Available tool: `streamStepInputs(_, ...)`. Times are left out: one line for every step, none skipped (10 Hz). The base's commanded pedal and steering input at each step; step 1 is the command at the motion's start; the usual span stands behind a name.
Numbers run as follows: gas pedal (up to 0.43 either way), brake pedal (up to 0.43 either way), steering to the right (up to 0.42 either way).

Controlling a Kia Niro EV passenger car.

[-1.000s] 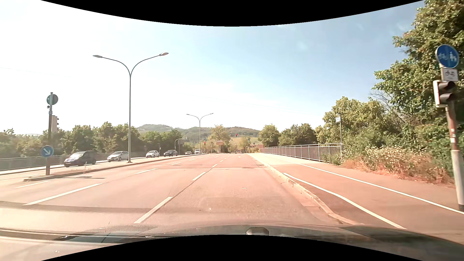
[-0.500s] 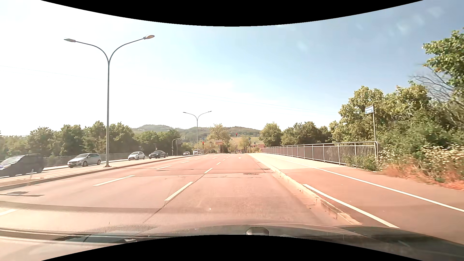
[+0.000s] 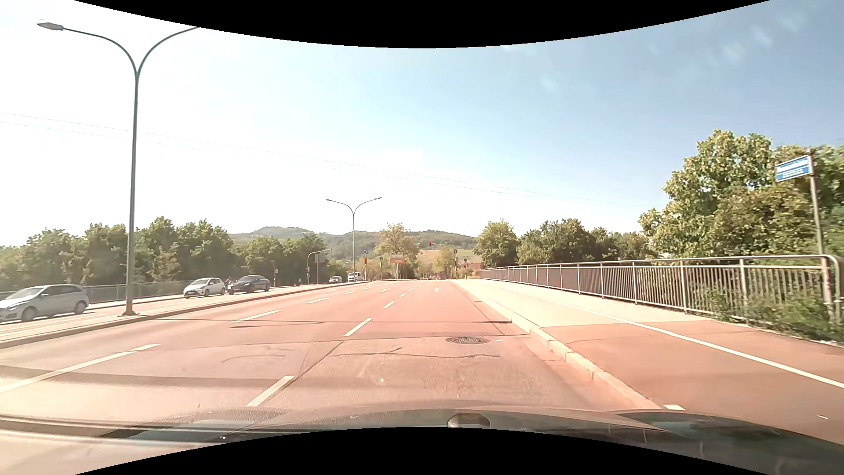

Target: Follow the waypoints while adhering to traffic rules and regulations

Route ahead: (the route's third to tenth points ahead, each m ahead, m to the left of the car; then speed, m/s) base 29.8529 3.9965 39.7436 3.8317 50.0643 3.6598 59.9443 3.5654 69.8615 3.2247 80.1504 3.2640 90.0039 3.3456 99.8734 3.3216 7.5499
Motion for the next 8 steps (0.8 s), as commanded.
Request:
streamStepInputs(0.240, 0.000, -0.002)
streamStepInputs(0.240, 0.000, -0.002)
streamStepInputs(0.240, 0.000, -0.003)
streamStepInputs(0.240, 0.000, -0.003)
streamStepInputs(0.240, 0.000, -0.003)
streamStepInputs(0.240, 0.000, -0.002)
streamStepInputs(0.240, 0.000, -0.002)
streamStepInputs(0.240, 0.000, -0.001)
